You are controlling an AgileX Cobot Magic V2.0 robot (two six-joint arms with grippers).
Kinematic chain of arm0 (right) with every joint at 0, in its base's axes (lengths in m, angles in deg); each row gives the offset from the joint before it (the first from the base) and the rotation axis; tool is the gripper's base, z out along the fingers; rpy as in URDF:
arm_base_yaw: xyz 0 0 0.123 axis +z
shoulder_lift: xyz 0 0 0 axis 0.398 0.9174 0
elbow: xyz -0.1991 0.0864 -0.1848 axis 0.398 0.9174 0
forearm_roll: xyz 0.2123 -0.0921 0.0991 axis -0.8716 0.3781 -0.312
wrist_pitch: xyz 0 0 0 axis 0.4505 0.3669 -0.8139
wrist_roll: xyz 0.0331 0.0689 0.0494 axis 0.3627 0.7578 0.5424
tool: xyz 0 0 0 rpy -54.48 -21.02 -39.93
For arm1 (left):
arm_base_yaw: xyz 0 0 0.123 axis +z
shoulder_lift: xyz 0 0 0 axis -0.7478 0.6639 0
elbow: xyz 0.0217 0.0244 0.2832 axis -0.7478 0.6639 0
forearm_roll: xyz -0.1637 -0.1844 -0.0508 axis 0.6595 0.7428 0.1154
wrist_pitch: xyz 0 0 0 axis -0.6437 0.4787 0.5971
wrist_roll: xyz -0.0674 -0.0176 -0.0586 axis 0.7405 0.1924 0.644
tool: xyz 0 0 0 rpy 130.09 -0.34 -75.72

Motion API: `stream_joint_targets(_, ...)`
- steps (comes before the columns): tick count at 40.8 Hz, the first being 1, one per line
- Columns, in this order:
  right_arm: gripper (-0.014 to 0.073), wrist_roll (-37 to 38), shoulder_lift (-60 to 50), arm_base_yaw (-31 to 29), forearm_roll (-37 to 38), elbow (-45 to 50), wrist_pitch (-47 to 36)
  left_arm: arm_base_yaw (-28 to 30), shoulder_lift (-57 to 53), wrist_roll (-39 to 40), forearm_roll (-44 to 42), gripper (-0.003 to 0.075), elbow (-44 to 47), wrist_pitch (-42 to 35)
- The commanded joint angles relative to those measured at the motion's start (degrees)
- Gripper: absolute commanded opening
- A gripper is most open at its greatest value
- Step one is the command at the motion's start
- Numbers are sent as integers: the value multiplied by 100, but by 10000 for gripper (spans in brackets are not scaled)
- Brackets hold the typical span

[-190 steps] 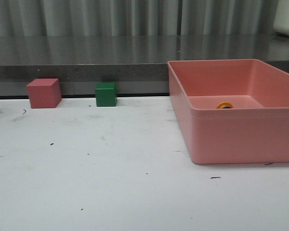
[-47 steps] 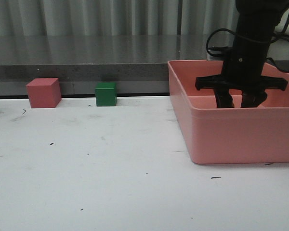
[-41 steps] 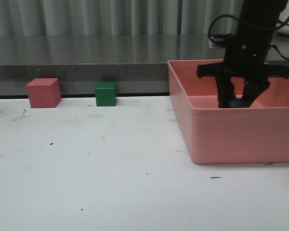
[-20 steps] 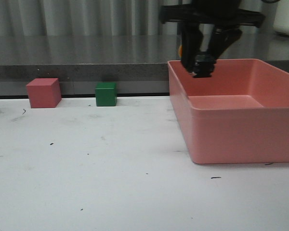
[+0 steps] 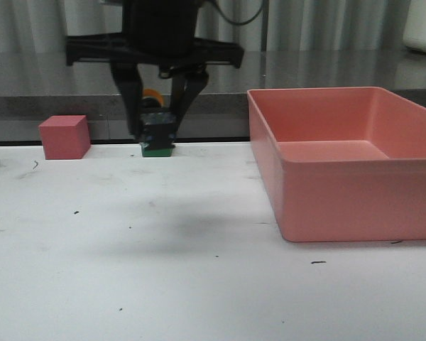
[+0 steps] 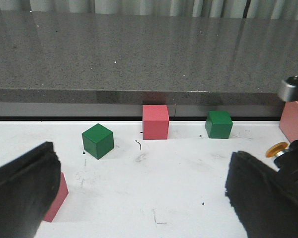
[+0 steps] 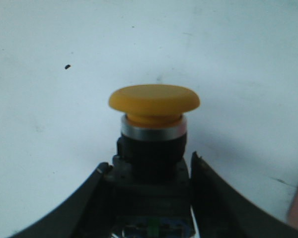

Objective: Place and stand button with both arms
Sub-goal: 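Lift the switch out of the bin with the right gripper, then lower the switch onto the table and open the right gripper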

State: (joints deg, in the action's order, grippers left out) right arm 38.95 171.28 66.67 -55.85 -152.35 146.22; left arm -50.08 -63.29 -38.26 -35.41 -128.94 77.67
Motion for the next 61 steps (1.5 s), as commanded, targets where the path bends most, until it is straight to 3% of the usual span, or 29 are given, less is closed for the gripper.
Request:
stream_joint_targets(1,248,377,143,75,160,-698,175,-11,77,48,12,650,-148,-450)
stream_joint_targets(10,248,822,959,88,160,-1379,524,-78,77,48,12,650,-148,-450)
stream_joint_targets(19,249,1871,1220,77,160,-1460,406,-78,77,48,12,650,-148,-450)
stream_joint_targets(25,249,2064,1269,77,71,-1460,142,-78,77,48,12,650,-148,-450)
stream_joint_targets(36,286,2089,1523,77,-245,-1465,-22,-78,77,48,12,650,-148,-450)
stream_joint_targets(47,505,2089,1455,77,-239,-1495,-24,-78,77,48,12,650,-148,-450)
stream_joint_targets(54,509,2050,1229,77,73,-1495,-12,-78,77,48,21,650,-148,-450)
stream_joint_targets(61,509,1286,749,77,481,-1495,114,-78,77,48,21,650,-148,-450)
